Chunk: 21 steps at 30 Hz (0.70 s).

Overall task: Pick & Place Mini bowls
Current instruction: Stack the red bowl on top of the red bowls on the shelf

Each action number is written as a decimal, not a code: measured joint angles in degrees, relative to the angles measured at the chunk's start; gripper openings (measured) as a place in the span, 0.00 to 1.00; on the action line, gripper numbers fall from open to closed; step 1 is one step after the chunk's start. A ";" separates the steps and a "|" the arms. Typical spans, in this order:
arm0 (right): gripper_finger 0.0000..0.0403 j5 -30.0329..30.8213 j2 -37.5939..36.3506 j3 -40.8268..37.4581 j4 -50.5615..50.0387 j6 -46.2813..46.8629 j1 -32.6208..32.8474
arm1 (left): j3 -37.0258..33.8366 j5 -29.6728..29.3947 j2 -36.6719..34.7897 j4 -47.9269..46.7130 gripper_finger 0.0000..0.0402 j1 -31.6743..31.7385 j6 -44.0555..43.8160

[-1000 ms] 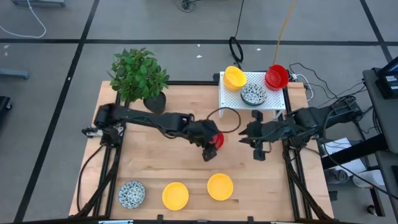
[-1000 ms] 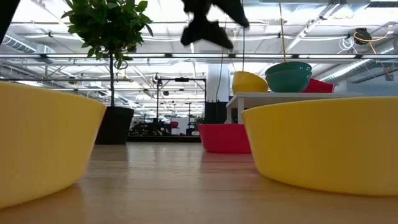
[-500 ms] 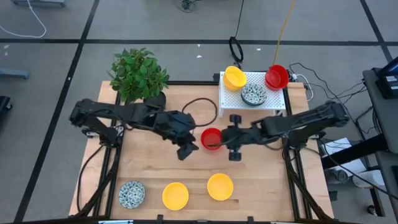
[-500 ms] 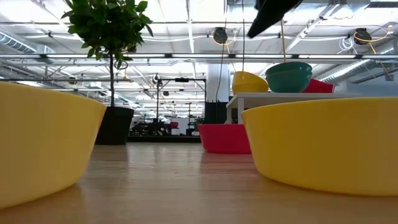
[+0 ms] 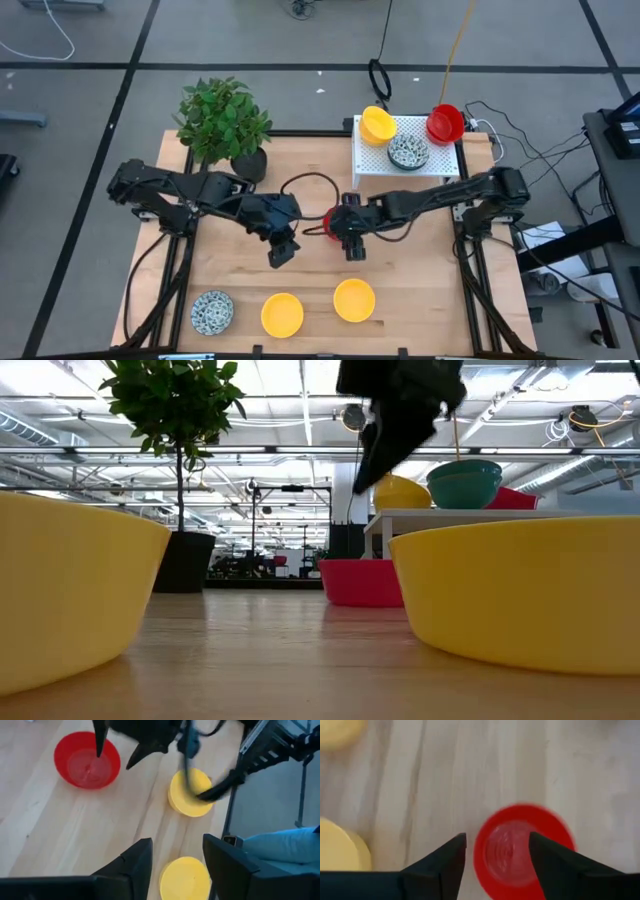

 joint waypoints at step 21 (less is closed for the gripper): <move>0.36 -3.08 13.59 -0.07 -0.55 -2.20 0.10 | 0.00 -0.48 -0.17 -4.27 0.38 -1.68 -0.33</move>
